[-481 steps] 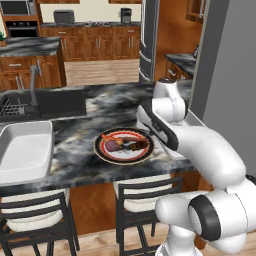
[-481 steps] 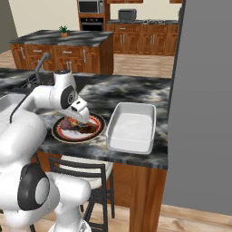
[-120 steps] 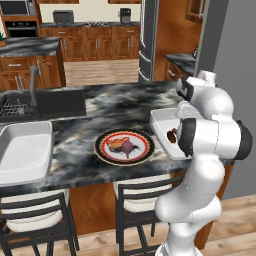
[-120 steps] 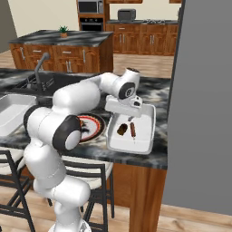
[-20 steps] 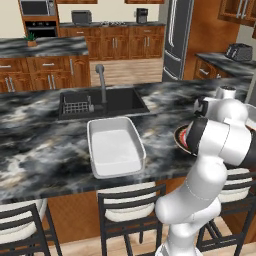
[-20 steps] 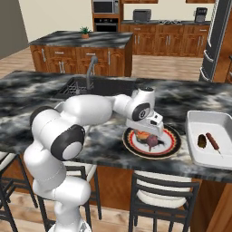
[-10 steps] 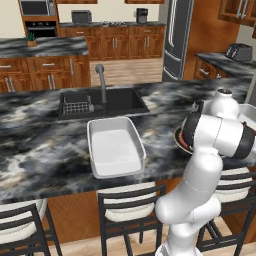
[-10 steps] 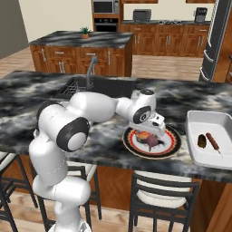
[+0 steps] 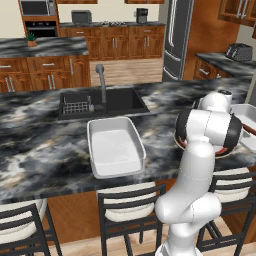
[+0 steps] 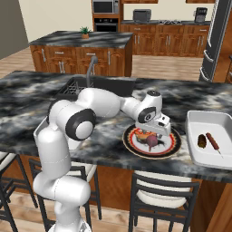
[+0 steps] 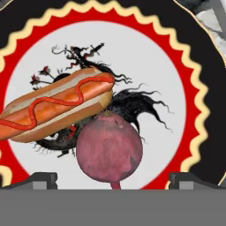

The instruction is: Place one cooked food and one vegetable from the large plate to each tupperware container.

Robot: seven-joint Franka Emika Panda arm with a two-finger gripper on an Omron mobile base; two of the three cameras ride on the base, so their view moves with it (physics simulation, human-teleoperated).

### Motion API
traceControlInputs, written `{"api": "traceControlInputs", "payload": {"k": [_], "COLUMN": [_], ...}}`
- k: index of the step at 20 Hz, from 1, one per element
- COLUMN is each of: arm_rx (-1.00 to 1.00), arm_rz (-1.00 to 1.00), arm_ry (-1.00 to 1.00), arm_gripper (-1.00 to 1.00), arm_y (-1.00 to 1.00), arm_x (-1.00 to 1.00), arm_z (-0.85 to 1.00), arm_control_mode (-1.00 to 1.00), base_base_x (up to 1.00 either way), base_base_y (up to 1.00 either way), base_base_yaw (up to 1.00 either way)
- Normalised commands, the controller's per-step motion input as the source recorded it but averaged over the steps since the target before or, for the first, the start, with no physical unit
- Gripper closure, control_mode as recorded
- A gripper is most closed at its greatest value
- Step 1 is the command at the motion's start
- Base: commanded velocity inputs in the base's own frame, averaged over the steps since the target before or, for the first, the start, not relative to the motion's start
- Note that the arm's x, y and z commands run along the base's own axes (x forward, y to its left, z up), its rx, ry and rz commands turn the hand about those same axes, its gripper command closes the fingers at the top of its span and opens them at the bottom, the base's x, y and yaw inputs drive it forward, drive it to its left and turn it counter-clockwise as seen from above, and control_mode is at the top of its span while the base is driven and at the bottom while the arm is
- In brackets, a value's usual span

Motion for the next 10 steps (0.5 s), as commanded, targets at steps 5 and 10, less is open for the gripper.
{"api": "traceControlInputs", "payload": {"k": [5,10], "arm_rx": [0.0,0.0], "arm_rz": [0.0,0.0], "arm_ry": [0.0,0.0], "arm_gripper": [-1.0,-1.0], "arm_y": [0.0,0.05], "arm_x": [0.0,-0.02], "arm_z": [-0.29,-0.3], "arm_control_mode": [-1.0,-1.0], "base_base_x": [0.0,0.0], "base_base_y": [0.0,0.0], "base_base_yaw": [0.0,0.0]}}
